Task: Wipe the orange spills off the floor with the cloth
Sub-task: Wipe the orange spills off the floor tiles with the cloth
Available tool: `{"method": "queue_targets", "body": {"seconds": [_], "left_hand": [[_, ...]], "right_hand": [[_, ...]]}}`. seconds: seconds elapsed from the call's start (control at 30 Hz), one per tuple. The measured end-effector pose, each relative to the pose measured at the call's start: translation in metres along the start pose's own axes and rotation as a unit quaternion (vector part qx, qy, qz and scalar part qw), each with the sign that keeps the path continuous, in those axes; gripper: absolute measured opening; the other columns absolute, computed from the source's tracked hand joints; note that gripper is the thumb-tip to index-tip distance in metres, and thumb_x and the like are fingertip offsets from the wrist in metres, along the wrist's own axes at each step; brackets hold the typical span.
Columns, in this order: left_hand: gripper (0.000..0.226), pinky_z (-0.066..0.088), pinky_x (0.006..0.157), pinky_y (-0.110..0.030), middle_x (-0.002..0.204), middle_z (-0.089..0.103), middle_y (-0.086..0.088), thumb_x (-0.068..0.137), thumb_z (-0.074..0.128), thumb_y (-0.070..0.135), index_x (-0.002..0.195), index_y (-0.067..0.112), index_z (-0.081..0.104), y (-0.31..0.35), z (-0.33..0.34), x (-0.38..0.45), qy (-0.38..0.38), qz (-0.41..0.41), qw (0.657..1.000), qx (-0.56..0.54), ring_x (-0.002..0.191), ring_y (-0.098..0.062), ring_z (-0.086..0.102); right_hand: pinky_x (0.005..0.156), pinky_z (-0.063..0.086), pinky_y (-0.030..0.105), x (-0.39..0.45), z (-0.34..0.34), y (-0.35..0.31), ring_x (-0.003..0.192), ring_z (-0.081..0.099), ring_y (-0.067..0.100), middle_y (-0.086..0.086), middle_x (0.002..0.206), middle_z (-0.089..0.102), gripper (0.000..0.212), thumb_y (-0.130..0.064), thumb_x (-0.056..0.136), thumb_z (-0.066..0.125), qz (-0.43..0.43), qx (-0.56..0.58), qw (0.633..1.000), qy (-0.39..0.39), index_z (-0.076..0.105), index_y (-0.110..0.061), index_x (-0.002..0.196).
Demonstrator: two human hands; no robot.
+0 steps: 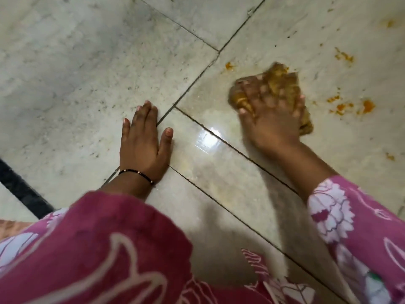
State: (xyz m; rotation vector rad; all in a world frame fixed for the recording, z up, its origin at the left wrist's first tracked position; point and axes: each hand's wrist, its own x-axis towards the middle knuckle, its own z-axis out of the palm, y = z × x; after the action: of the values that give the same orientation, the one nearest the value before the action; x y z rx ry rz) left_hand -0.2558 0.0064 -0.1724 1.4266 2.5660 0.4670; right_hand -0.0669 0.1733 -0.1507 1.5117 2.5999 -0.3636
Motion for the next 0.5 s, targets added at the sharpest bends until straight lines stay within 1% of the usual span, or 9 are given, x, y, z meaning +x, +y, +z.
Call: {"method": "queue_targets", "body": {"seconds": [0.07,0.13,0.23,0.27,0.3,0.37,0.4,0.47,0.5], "left_hand": [[0.070,0.006,0.118,-0.045,0.156,0.022,-0.007,0.091,0.016,0.052,0.146,0.009,0.027,0.001,-0.001,0.000,0.002,0.003,1.000,-0.003,0.144,-0.020,0.016],[0.072,0.004,0.118,-0.046,0.156,0.020,-0.008,0.091,0.016,0.053,0.146,0.008,0.025,0.002,-0.003,-0.001,0.011,-0.001,1.000,-0.018,0.144,-0.020,0.014],[0.075,-0.001,0.118,-0.044,0.158,0.013,-0.007,0.090,0.017,0.055,0.148,0.008,0.019,0.023,0.001,-0.005,0.020,-0.009,0.994,-0.103,0.146,-0.018,0.007],[0.075,-0.003,0.117,-0.043,0.158,0.010,-0.007,0.090,0.018,0.055,0.149,0.008,0.016,0.036,0.005,-0.006,0.007,0.017,0.992,-0.122,0.146,-0.017,0.004],[0.075,-0.003,0.117,-0.043,0.159,0.007,-0.007,0.091,0.019,0.054,0.150,0.008,0.013,0.050,0.010,-0.009,-0.014,0.063,0.991,-0.116,0.146,-0.017,0.002],[0.077,-0.003,0.117,-0.044,0.159,0.002,-0.007,0.091,0.017,0.056,0.150,0.008,0.008,0.066,0.021,-0.012,-0.052,0.147,0.986,-0.058,0.145,-0.015,-0.002],[0.078,-0.004,0.117,-0.044,0.159,0.000,-0.007,0.090,0.015,0.057,0.150,0.008,0.006,0.068,0.024,-0.011,-0.064,0.160,0.985,-0.030,0.144,-0.014,-0.004],[0.077,-0.005,0.117,-0.043,0.159,-0.003,-0.008,0.091,0.011,0.056,0.150,0.008,0.002,0.066,0.028,-0.009,-0.070,0.159,0.985,0.012,0.144,-0.013,-0.006],[0.076,-0.006,0.117,-0.043,0.159,-0.005,-0.008,0.091,0.009,0.055,0.150,0.008,0.001,0.065,0.029,-0.009,-0.073,0.161,0.984,0.029,0.144,-0.014,-0.007]], "right_hand": [[0.112,-0.008,0.059,-0.016,-0.007,0.047,0.146,-0.001,0.029,-0.014,0.159,-0.006,0.058,-0.055,0.096,0.022,0.055,0.009,0.998,0.001,0.001,-0.044,0.148],[0.112,-0.004,0.061,-0.056,-0.010,0.079,0.145,0.002,0.031,-0.015,0.158,-0.010,0.061,-0.060,0.092,0.016,0.096,-0.008,0.995,-0.007,-0.004,-0.044,0.148],[0.111,-0.004,0.063,-0.124,0.005,0.071,0.144,0.004,0.034,-0.012,0.155,-0.019,0.067,-0.062,0.087,0.007,0.132,-0.022,0.991,-0.028,-0.012,-0.041,0.147],[0.110,-0.008,0.063,-0.142,0.013,0.055,0.144,0.007,0.035,-0.009,0.155,-0.017,0.066,-0.061,0.087,0.005,0.123,-0.026,0.992,-0.031,-0.012,-0.039,0.147],[0.109,-0.009,0.062,-0.155,0.020,0.039,0.142,0.012,0.036,-0.005,0.158,-0.009,0.066,-0.059,0.089,0.008,0.102,-0.030,0.994,-0.029,-0.005,-0.036,0.149],[0.108,-0.004,0.059,-0.158,0.030,0.010,0.136,0.023,0.036,0.002,0.158,0.018,0.062,-0.053,0.092,0.020,0.030,-0.025,0.999,-0.016,0.017,-0.030,0.149],[0.108,-0.001,0.060,-0.149,0.031,0.004,0.135,0.026,0.035,0.001,0.157,0.023,0.059,-0.051,0.093,0.024,-0.008,-0.022,1.000,-0.005,0.022,-0.031,0.148],[0.109,0.003,0.062,-0.119,0.026,0.012,0.136,0.029,0.035,-0.005,0.158,0.017,0.059,-0.051,0.092,0.026,-0.065,-0.036,0.997,0.008,0.017,-0.036,0.148],[0.110,0.002,0.061,-0.103,0.021,0.022,0.137,0.028,0.034,-0.008,0.159,0.012,0.060,-0.053,0.092,0.025,-0.076,-0.048,0.996,0.016,0.013,-0.039,0.148]]}}
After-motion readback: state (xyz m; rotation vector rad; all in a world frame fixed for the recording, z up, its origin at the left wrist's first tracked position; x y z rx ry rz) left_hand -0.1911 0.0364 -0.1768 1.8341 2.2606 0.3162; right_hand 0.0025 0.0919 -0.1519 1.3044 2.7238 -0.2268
